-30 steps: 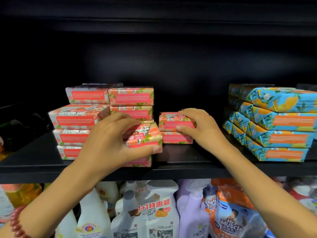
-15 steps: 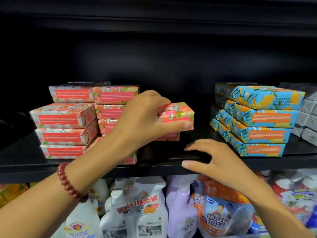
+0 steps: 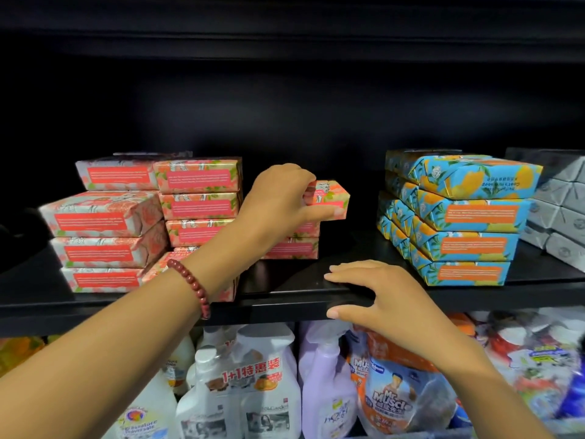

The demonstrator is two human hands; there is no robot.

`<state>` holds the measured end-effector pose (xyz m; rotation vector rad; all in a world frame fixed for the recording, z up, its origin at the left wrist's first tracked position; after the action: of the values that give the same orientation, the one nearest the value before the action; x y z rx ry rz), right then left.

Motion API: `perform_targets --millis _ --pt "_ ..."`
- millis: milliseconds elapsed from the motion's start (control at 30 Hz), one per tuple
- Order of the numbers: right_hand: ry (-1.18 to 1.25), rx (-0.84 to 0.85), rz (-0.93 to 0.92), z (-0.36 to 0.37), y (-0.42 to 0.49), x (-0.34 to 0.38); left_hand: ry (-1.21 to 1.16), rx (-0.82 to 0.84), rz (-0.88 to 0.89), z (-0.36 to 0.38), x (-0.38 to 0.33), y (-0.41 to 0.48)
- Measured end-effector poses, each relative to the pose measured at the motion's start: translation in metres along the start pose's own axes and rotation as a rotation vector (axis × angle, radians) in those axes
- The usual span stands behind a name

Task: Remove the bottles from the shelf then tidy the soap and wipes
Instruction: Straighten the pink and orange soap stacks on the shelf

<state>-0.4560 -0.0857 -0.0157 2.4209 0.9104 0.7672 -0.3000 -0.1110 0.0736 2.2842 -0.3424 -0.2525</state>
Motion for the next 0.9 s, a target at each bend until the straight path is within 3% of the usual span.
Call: perform_targets --millis 133,333,733,900 --pt "-0.005 0.006 0.003 0.000 0.000 -0.001 -0.035 -0.013 0.016 -0.006 0.000 -0.006" --pt "0.002 -0.003 -0.002 0.000 -0.001 -0.001 0.028 -0.190 0.111 -0.019 0.005 -0.021" --pt "-0.005 -0.003 0.000 0.000 -0.001 -0.002 0.135 -0.197 0.065 -0.017 0.010 -0.022" --pt "0.012 0.015 -0.003 -0.002 -0.001 -0.001 0.101 -0.256 0.128 -0.026 0.008 -0.040"
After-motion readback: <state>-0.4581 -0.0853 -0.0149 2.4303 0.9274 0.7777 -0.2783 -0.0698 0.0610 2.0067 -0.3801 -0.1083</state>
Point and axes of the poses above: each hand's wrist, its own y-axis towards the middle knuckle, its own z-axis out of the palm, x = y × z, the point moved 4 cm from there along y, towards the middle knuckle, and after that the axes turned 9 degrees about -x, right-handed, at the moved point
